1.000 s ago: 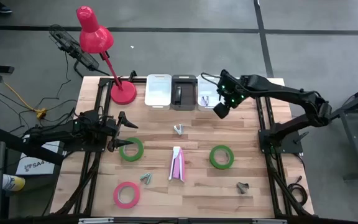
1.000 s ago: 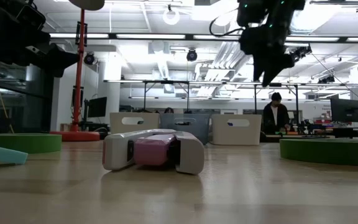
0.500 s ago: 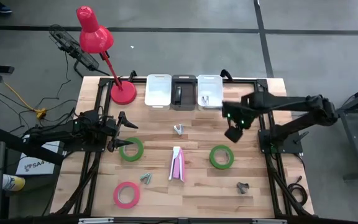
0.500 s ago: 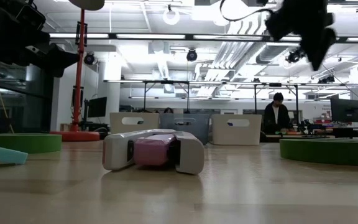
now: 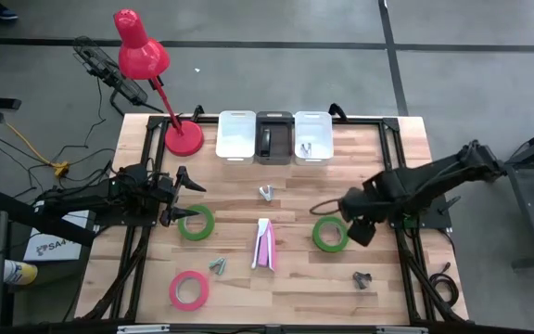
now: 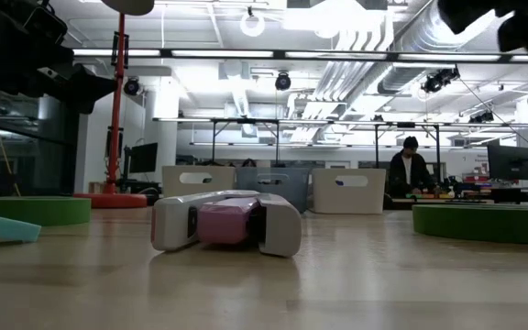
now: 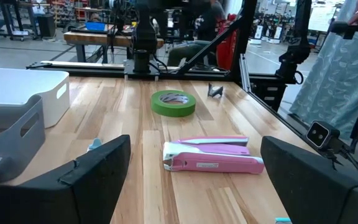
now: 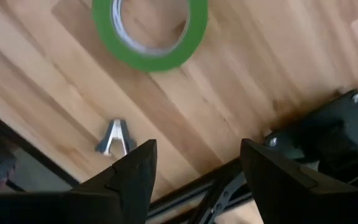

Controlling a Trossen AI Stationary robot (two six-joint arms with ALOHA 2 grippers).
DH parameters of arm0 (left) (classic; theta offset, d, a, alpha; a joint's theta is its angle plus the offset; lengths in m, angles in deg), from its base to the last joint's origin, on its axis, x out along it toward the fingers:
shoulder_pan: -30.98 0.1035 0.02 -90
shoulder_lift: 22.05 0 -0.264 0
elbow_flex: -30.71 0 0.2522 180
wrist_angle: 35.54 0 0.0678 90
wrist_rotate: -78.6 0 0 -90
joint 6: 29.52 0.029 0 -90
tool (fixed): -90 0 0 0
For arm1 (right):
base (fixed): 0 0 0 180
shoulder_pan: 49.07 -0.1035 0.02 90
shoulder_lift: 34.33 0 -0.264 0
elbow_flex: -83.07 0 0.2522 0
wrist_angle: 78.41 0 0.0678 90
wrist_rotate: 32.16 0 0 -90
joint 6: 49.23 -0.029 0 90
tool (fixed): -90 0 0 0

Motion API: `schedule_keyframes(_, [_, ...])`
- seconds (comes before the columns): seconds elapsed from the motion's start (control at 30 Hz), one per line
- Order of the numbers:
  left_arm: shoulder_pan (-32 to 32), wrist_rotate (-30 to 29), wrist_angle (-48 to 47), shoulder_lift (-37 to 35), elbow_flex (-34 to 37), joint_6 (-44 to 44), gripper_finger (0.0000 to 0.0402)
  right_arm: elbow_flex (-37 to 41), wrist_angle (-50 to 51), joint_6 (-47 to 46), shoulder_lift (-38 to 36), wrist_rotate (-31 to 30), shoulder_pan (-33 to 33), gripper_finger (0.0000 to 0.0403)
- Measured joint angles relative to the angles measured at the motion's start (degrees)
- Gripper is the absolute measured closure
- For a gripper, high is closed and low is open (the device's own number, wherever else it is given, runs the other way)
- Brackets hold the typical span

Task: Pick and place Stapler, Stapler remover, tape
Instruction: Put the black staple remover into the right white bin

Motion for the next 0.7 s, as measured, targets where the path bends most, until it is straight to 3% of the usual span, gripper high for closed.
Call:
schedule_keyframes(0.2, [0.00,-0.04,0.01,-0.01,0.00,0.00,0.0046,0.00,-0.80,-4.75,4.08,3.83,-4.62,0.0162])
schedule_keyframes(0.43, [0.00,-0.22,0.00,0.00,0.00,0.00,0.0046,0.02,-7.84,-12.06,9.96,12.66,-8.60,0.0124])
schedule_keyframes(0.7, [0.00,-0.20,0.00,0.00,0.01,0.00,0.0046,0.02,-10.30,-15.34,18.31,17.71,-9.60,0.0119])
